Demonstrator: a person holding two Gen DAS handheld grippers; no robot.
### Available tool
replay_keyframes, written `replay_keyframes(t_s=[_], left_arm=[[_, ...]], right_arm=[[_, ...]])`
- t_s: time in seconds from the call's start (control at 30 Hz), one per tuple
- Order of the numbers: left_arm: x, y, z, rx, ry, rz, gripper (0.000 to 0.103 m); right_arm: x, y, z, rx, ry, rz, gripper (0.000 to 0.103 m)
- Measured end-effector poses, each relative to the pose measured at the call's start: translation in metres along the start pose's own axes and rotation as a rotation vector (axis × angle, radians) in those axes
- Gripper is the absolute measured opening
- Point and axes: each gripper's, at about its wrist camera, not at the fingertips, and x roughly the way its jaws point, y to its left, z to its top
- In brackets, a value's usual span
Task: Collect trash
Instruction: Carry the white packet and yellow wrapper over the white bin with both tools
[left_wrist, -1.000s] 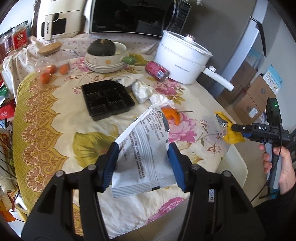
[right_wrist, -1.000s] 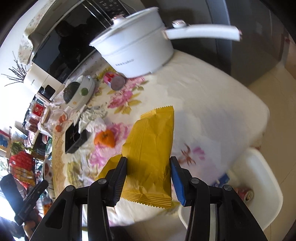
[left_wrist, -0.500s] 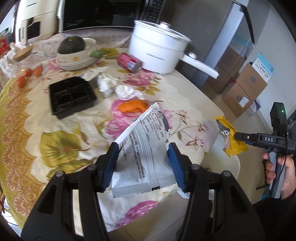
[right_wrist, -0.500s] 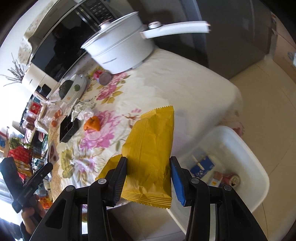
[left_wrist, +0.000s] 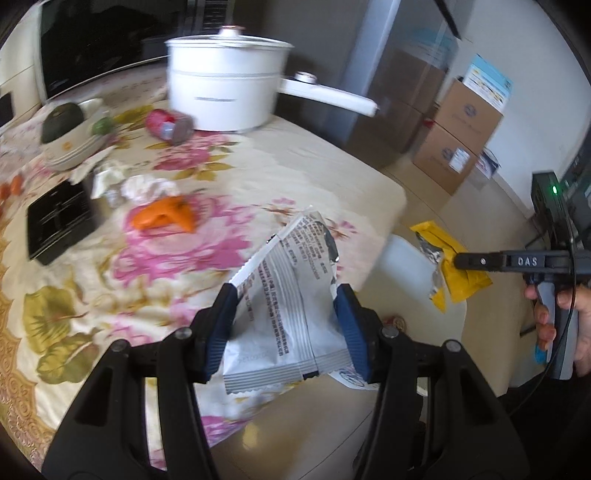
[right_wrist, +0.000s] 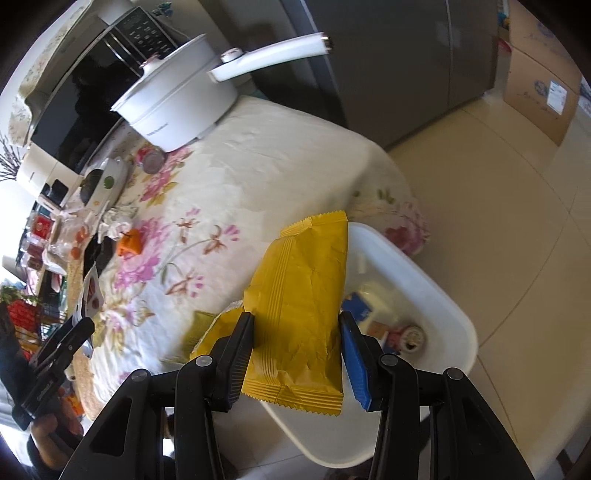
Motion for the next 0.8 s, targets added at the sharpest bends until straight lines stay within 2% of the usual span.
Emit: replay_keyframes(t_s=[0.3,0.43,0.8], left_arm=[[0.037,-0.059,-0.008,0.135,0.063,-0.043,0.057],[0.050,-0.079,-0.010,0.186,0.084,-0.056,0.057],[0.076,-0.114,-0.017,0.290,0.104,-0.055,0.057]], right_arm=[[-0.001,-0.025,-0.010,-0.004,0.023,-0.050,0.047],[0.005,-0.041,-0.016,0.013,0.058,-0.077,0.047],[0.005,-0.074,-0.026,0.048,0.082,-0.106,0.047]])
